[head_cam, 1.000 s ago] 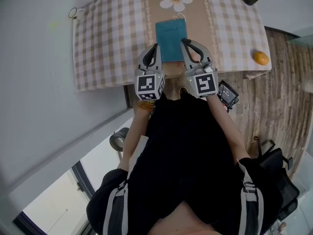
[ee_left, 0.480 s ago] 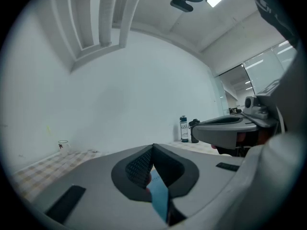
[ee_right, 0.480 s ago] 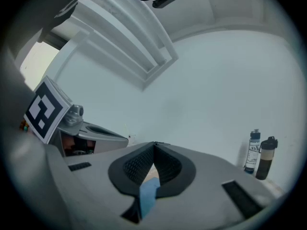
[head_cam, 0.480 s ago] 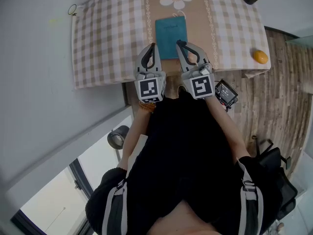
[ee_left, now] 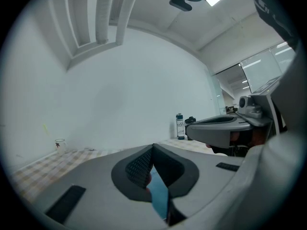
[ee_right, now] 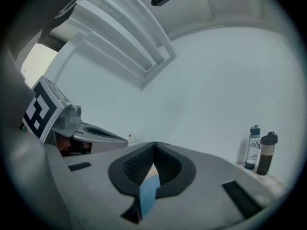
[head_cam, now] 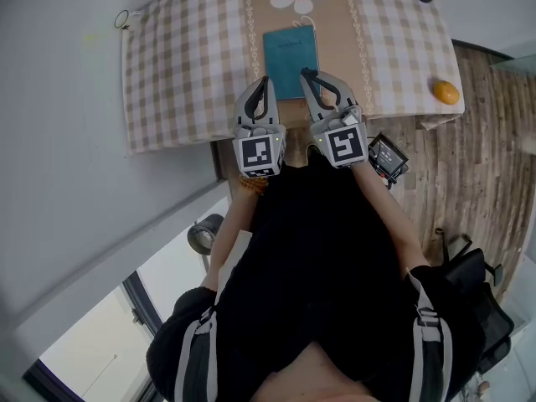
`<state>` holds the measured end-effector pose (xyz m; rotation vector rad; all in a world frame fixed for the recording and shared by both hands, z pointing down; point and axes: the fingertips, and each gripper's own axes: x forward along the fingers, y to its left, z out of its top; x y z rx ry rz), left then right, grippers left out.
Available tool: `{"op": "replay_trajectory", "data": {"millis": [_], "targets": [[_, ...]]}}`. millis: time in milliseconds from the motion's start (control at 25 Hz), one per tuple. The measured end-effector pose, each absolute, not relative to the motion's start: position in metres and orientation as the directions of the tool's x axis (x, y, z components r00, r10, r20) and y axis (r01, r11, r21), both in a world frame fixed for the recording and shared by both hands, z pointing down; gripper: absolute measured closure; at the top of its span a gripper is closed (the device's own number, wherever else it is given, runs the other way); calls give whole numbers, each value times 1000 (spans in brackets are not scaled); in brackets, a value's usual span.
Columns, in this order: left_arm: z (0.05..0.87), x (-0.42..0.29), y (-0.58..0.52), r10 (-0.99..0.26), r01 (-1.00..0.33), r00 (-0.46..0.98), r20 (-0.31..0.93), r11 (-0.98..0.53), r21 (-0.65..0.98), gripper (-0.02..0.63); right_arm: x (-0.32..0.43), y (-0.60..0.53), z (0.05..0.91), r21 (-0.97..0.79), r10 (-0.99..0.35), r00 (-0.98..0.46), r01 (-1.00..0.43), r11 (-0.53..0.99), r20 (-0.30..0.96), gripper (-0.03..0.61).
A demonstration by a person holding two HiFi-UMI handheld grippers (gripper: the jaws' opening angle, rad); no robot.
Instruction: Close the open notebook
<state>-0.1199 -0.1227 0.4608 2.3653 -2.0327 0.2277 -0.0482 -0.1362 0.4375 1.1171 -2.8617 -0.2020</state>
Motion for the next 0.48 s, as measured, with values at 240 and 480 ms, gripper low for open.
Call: {"op": "replay_trajectory", "data": {"millis": [240, 480], "targets": [[454, -129, -152, -977, -983, 150, 154, -164, -84, 604, -58, -167, 427, 110, -678, -735, -673, 732, 15, 575], [393, -138, -56, -974, -980, 160, 158, -176, -93, 604, -64, -63, 359, 114, -699, -715, -696, 708, -19, 575]]}}
